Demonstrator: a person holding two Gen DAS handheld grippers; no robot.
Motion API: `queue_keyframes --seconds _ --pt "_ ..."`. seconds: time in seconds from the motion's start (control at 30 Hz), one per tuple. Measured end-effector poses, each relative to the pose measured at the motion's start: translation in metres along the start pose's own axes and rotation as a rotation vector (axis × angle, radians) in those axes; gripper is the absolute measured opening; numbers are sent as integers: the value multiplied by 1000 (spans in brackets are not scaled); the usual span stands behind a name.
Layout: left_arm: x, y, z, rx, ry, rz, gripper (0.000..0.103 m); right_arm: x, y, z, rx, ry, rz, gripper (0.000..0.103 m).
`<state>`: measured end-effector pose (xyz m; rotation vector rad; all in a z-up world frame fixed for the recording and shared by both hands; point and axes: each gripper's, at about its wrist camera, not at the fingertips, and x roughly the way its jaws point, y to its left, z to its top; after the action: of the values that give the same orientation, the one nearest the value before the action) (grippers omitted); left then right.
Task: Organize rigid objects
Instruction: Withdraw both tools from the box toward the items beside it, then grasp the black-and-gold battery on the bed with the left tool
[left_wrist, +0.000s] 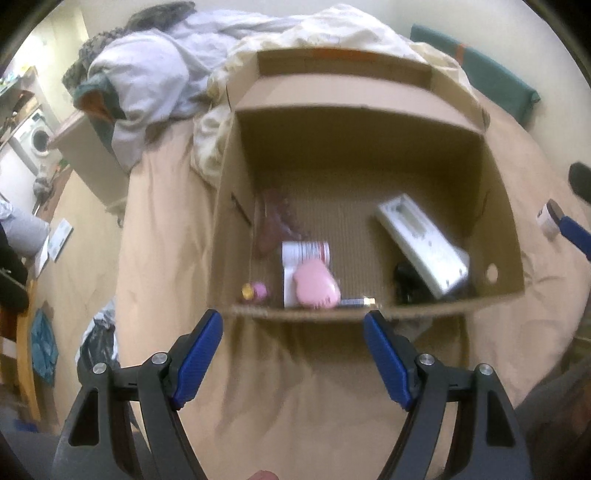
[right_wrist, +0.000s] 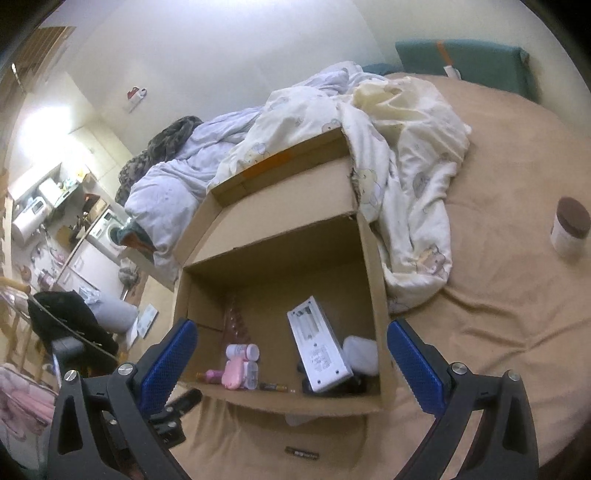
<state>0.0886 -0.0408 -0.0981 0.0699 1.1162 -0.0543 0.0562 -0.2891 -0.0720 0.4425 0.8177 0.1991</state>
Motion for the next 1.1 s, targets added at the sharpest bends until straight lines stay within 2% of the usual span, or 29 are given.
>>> queue_keyframes --seconds 0.2,0.4,0.57,0.7,0.97,1.07,1.1 --pt "9 -13 -17 -1 45 -28 76 -6 -11 -15 27 44 -18 103" --pt "32 -72 -39 182 141 -139 77 -12 -19 -19 56 53 -16 103" --pt "65 -98 -50 195 248 -192 77 -13 -23 -18 58 59 -6 103" --pt "85 -108 -57 186 295 -179 77 -13 -27 -17 68 70 1 103" --pt "90 -120 -60 217 265 -146 76 -9 -27 -18 67 94 22 103" --pt "88 -124 -61 232 256 -131 57 -6 -24 -19 59 105 21 103" --pt "86 -126 -61 243 252 -135 45 -5 -24 -19 57 107 22 103"
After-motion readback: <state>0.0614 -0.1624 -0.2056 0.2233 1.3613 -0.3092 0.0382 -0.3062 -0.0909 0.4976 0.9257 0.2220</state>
